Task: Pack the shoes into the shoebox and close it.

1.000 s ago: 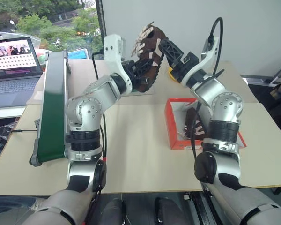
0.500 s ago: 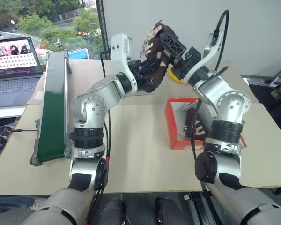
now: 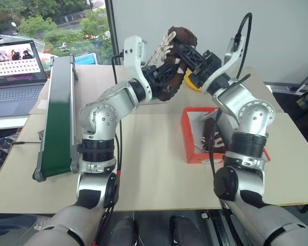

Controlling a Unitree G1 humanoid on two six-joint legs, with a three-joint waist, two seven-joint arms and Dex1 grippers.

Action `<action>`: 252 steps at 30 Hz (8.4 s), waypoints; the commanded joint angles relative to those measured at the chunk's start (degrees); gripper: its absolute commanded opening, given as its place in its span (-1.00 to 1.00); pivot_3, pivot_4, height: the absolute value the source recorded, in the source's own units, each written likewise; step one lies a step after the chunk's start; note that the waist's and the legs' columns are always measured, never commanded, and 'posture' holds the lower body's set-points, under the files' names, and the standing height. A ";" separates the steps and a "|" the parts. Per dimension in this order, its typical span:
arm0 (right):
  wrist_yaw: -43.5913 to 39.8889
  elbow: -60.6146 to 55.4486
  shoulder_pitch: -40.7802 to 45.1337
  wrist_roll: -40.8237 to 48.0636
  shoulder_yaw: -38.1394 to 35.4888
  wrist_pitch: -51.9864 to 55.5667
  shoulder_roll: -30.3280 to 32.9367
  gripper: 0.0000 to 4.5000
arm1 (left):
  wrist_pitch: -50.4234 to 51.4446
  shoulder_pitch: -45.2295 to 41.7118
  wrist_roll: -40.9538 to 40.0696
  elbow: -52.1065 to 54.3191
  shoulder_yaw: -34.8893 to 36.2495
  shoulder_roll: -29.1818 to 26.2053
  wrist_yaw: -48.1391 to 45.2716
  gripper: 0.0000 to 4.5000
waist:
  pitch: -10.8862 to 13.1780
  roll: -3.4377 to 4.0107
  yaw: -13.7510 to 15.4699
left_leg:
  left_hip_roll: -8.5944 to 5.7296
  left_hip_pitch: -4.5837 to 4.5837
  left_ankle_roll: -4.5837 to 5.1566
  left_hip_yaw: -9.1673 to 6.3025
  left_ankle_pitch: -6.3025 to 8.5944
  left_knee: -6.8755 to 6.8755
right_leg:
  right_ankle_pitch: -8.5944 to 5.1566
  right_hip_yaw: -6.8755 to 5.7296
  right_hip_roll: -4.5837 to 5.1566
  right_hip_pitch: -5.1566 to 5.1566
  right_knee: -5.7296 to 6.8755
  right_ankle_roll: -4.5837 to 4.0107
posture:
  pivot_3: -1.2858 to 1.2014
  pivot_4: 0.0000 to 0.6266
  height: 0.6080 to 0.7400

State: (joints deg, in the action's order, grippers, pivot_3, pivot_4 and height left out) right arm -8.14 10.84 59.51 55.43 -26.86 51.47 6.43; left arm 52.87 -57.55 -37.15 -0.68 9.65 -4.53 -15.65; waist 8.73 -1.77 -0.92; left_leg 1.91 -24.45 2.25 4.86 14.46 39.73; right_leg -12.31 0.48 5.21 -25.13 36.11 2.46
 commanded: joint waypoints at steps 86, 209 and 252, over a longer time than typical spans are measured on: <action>-27.12 6.85 -2.47 -39.49 20.42 10.11 24.05 0.98 | -3.29 15.74 10.00 13.45 -10.47 -22.37 -14.48 0.81 | 0.10 0.11 0.08 | 0.02 0.59 0.15 0.04 0.12 -0.02 | 0.04 0.08 0.00 0.66 -0.26 0.11 | 0.03 -0.52 1.00; -20.54 26.50 -27.62 -42.19 8.24 -70.62 21.51 -0.99 | -9.07 6.16 15.62 5.35 -20.82 -29.91 -43.62 0.81 | 0.28 0.57 -1.33 | -0.13 0.89 0.32 0.15 0.21 0.02 | -0.19 0.50 0.03 0.86 -0.25 0.29 | 0.03 -0.52 1.00; -28.03 18.51 -13.41 -35.45 24.61 -23.64 13.85 -0.99 | -9.26 12.35 16.28 7.41 -14.69 -29.60 -35.05 0.81 | 0.32 0.61 0.08 | -0.10 0.61 0.36 0.13 0.23 0.12 | -0.16 0.31 0.03 0.70 -0.08 0.32 | 0.03 -0.52 1.00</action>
State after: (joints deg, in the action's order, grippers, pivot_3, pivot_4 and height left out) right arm -35.98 32.66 46.55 20.07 -0.69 29.73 19.87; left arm 44.14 -45.18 -20.47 5.04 -7.07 -34.12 -51.93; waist 9.06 -1.16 -0.85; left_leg 1.81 -23.83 2.61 4.99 14.68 39.84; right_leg -12.47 0.79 5.22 -24.42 36.03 2.78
